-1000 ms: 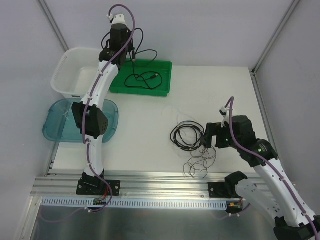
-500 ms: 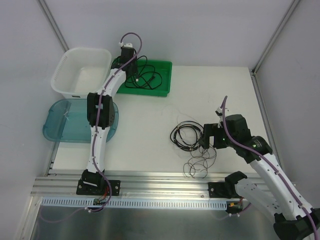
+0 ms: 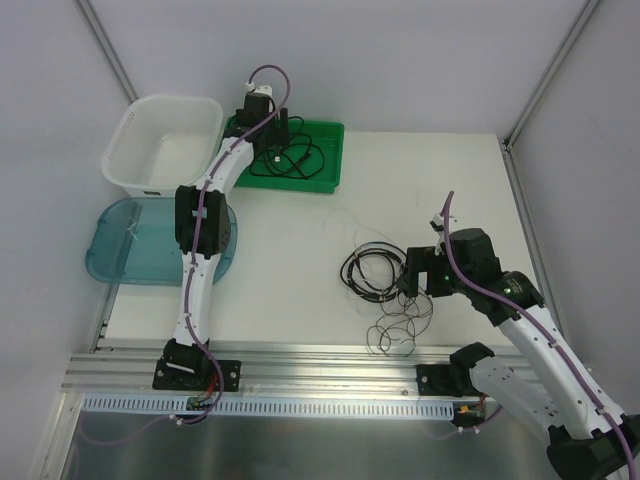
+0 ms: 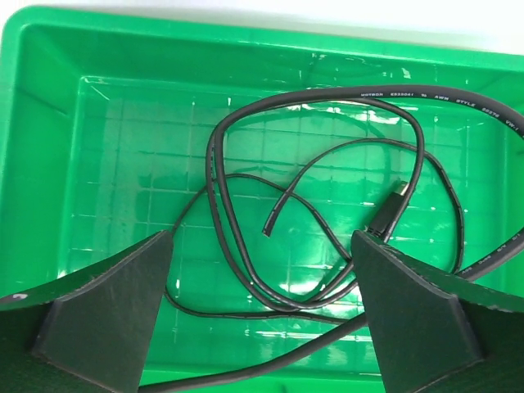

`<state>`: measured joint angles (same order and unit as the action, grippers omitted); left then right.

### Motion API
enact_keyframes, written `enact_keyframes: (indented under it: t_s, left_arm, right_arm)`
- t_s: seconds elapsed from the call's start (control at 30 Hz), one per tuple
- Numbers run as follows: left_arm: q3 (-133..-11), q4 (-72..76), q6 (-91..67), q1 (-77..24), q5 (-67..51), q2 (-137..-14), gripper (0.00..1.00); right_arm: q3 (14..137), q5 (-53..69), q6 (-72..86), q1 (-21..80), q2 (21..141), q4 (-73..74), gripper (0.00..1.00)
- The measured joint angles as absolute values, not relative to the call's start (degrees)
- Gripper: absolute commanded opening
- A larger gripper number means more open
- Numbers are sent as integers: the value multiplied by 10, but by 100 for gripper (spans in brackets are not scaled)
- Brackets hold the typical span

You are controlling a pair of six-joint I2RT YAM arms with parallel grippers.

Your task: Untangle the cables

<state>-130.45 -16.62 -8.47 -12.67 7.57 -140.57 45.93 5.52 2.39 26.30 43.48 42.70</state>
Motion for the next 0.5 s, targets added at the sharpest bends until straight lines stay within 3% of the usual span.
enact_keyframes:
  t_s: [0.1, 0.5]
  left_arm:
    - [-1301, -164, -76, -127, 79, -1404, 99]
    - [-1221, -209, -71, -126, 25, -1386, 99]
  right_arm:
    - [459, 57, 25, 263, 435, 427, 97]
    - [459, 72, 29, 264, 422, 427, 97]
